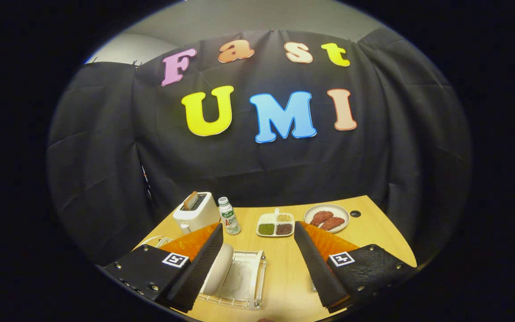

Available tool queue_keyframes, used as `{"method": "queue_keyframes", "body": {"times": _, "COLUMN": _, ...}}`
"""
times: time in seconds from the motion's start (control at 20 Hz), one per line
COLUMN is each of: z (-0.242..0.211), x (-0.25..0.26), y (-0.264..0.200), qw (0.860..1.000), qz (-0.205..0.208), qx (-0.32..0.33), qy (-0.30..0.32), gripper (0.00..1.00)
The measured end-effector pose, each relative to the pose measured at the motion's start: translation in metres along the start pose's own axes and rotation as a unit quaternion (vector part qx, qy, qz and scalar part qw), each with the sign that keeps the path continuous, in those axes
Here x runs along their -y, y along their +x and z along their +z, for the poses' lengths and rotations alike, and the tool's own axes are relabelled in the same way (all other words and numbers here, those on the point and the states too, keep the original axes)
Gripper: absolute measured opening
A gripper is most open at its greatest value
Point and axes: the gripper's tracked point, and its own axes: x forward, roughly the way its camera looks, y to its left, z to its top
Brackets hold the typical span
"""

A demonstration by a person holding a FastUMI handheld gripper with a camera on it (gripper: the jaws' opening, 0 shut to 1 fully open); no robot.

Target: Take the plate from the dish rack, then take the spoon from the basket and place it into the plate.

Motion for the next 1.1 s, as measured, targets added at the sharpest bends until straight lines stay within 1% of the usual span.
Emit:
{"method": "queue_keyframes", "body": {"times": 0.25, "z": -0.035, "x": -0.025, "y": 0.019, "qw": 0.996, "qz": -0.001, "qx": -0.085, "qy": 0.002, "gripper": 0.99}}
{"method": "queue_keyframes", "body": {"times": 0.45, "z": -0.069, "x": -0.041, "y": 0.038, "qw": 0.989, "qz": -0.008, "qx": -0.146, "qy": 0.014, "gripper": 0.99}}
{"method": "queue_keyframes", "body": {"times": 0.6, "z": -0.095, "x": -0.052, "y": 0.054, "qw": 0.981, "qz": -0.011, "qx": -0.193, "qy": 0.008, "gripper": 0.99}}
{"method": "queue_keyframes", "body": {"times": 0.7, "z": -0.108, "x": -0.061, "y": 0.062, "qw": 0.978, "qz": -0.012, "qx": -0.21, "qy": 0.008, "gripper": 0.99}}
{"method": "queue_keyframes", "body": {"times": 1.0, "z": -0.139, "x": -0.065, "y": 0.085, "qw": 0.967, "qz": -0.048, "qx": -0.249, "qy": 0.003, "gripper": 0.99}}
{"method": "queue_keyframes", "body": {"times": 1.1, "z": -0.15, "x": -0.06, "y": 0.091, "qw": 0.963, "qz": -0.069, "qx": -0.261, "qy": -0.001, "gripper": 0.99}}
